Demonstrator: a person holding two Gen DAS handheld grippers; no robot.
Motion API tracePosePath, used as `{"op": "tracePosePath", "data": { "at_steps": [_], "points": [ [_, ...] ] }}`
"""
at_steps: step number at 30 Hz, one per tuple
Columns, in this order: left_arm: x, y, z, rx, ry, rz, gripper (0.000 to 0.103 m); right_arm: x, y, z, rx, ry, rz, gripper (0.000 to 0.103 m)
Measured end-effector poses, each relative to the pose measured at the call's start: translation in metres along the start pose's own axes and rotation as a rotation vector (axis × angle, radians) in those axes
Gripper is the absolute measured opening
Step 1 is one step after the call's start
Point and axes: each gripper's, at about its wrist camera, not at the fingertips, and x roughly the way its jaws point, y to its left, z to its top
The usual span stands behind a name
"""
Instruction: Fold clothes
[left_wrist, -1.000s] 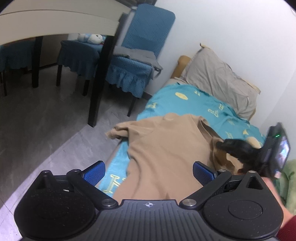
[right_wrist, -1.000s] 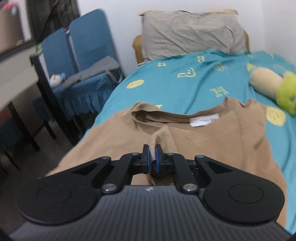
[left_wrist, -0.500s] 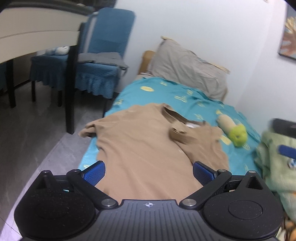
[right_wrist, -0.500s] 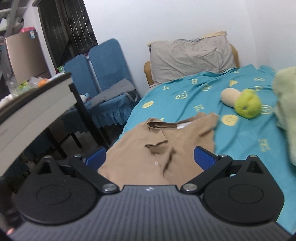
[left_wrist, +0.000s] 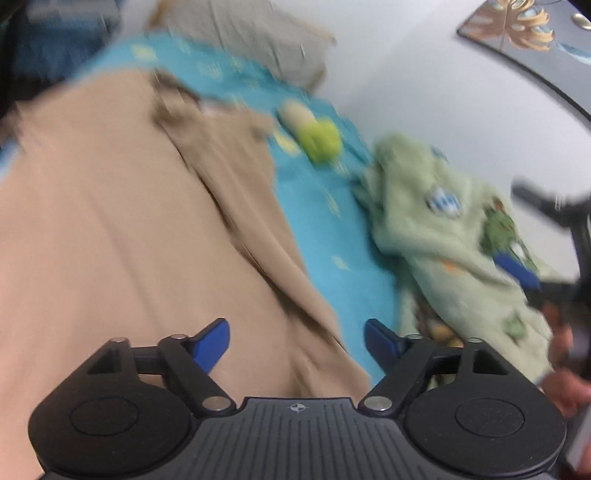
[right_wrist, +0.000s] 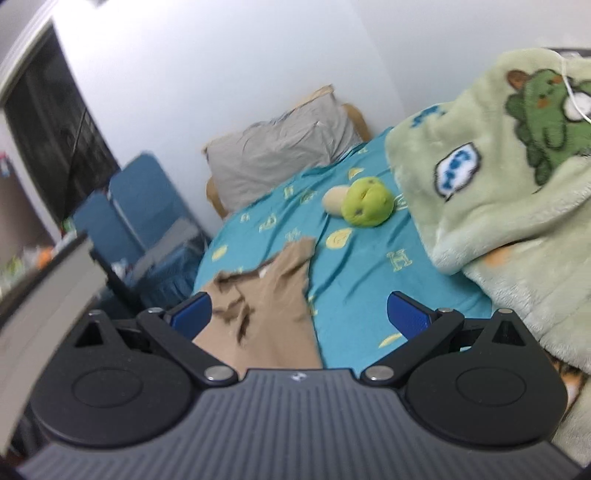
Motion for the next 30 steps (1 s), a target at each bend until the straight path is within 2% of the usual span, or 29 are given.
{"op": "tracePosePath", "data": {
  "at_steps": [3, 5, 6, 7, 10, 11, 12, 14, 16, 20, 23, 26, 30],
  "points": [
    [0.025, -0.009, -0.018, 0.034, 0.111, -0.031, 0.061, 0.002, -0.016, 0.003, 0.054, 0.015, 0.023, 0.103],
    [0.038, -0.014, -0.026, 0.073, 0.164, -0.045, 0.049, 0.006, -0.023, 0.003, 0.067, 0.04, 0.032, 0.103],
    [0.042, -0.015, -0.029, 0.086, 0.181, -0.055, 0.047, 0.009, -0.025, 0.002, 0.073, 0.051, 0.027, 0.103],
    [0.044, -0.016, -0.03, 0.099, 0.186, -0.062, 0.042, 0.011, -0.027, 0.002, 0.079, 0.063, 0.024, 0.103],
    [0.05, -0.019, -0.035, 0.137, 0.201, -0.064, 0.039, 0.019, -0.031, 0.0, 0.108, 0.098, 0.045, 0.103],
    [0.053, -0.019, -0.036, 0.143, 0.208, -0.057, 0.036, 0.022, -0.031, -0.002, 0.114, 0.112, 0.056, 0.103],
    [0.056, -0.019, -0.035, 0.15, 0.211, -0.049, 0.032, 0.024, -0.031, -0.004, 0.12, 0.126, 0.066, 0.103],
    [0.06, -0.018, -0.034, 0.166, 0.213, -0.032, 0.012, 0.028, -0.029, -0.007, 0.118, 0.15, 0.073, 0.103],
    [0.057, -0.018, -0.031, 0.173, 0.197, -0.022, 0.007, 0.032, -0.027, -0.01, 0.105, 0.168, 0.066, 0.103],
    [0.04, -0.026, -0.028, 0.214, 0.155, -0.008, 0.005, 0.035, -0.028, -0.015, 0.114, 0.195, 0.058, 0.103],
    [0.035, -0.031, -0.03, 0.276, 0.182, 0.051, 0.006, 0.036, -0.027, -0.016, 0.115, 0.203, 0.052, 0.103],
    [0.038, -0.027, -0.034, 0.287, 0.236, 0.122, 0.006, 0.036, -0.026, -0.018, 0.115, 0.212, 0.047, 0.103],
    [0.027, -0.02, -0.029, 0.252, 0.207, 0.088, 0.01, 0.037, -0.025, -0.02, 0.115, 0.223, 0.04, 0.103]
  ]
}}
